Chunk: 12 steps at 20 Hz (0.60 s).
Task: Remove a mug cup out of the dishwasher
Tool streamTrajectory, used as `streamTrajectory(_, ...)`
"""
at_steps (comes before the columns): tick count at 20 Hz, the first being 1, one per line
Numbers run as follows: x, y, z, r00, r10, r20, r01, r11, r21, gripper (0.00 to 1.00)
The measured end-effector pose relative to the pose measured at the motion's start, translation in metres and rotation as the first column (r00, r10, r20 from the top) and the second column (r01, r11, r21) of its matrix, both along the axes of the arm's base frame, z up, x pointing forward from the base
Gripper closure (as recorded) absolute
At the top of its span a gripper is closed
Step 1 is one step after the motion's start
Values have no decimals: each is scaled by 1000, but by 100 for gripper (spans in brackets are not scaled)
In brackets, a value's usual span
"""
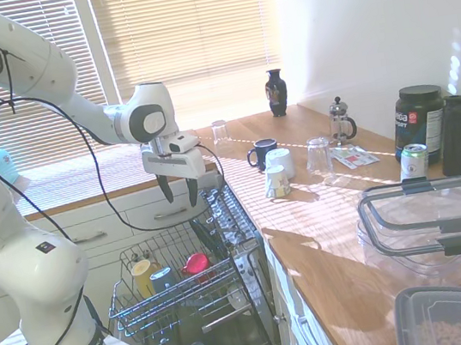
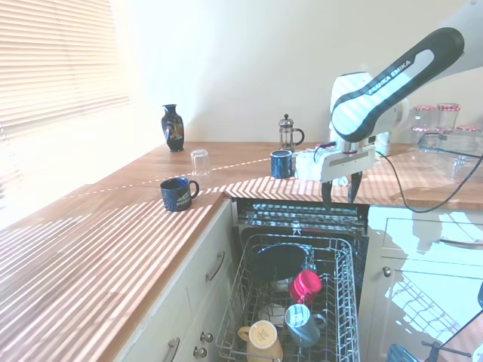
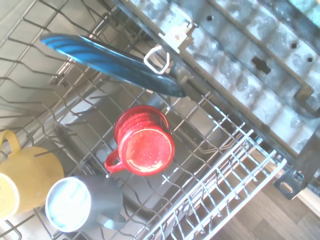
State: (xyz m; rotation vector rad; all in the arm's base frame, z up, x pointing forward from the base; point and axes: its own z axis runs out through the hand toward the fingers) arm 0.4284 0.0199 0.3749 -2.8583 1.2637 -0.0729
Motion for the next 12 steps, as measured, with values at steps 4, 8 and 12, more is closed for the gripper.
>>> streamTrajectory(4,0,3,-1,999,37,15,-37,999,-11,0)
streamTrajectory(8,-13,40,-21,985,172,-21,-173,984,-49,0)
streamTrajectory(12,-21,80,-51,951,293,-95,-300,951,-79,0)
